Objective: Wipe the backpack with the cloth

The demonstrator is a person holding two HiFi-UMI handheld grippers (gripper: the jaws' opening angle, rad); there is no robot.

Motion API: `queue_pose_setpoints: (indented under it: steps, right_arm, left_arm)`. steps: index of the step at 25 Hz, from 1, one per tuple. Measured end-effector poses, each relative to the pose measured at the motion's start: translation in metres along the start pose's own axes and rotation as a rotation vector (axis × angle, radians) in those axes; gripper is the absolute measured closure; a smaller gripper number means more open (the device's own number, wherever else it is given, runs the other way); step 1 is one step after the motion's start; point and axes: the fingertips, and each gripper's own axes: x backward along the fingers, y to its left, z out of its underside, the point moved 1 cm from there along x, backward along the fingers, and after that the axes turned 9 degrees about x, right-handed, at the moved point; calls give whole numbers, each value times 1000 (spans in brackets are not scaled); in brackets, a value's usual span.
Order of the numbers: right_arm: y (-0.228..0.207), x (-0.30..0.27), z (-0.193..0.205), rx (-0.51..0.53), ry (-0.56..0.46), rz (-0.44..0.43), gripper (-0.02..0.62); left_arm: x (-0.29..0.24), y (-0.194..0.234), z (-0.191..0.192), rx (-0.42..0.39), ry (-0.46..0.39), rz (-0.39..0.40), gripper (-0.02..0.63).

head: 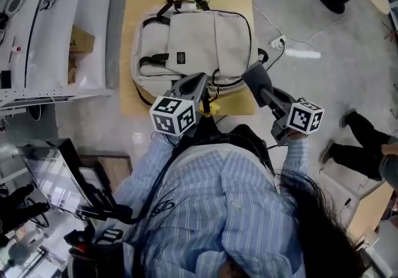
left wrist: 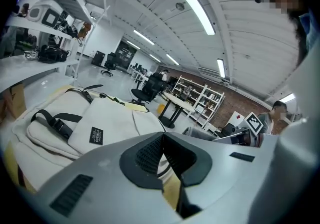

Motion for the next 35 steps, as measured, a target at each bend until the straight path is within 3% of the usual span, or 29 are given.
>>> queue_pose_setpoints:
  steps: [9, 19, 27, 35]
  right_arm:
    - [44, 61, 48, 52, -54, -147, 489]
    - [69, 126, 131, 81, -12, -186, 489]
    - [100, 139, 162, 94, 28, -185, 489]
    - [155, 79, 165, 77, 19, -221, 489]
  left_arm:
    - [21, -86, 69, 5, -69, -45, 601]
    - [59, -152, 175, 34, -46, -122, 601]
    - [87, -169, 185, -20, -51, -112, 601]
    - [158, -109, 157, -46, -122, -150, 601]
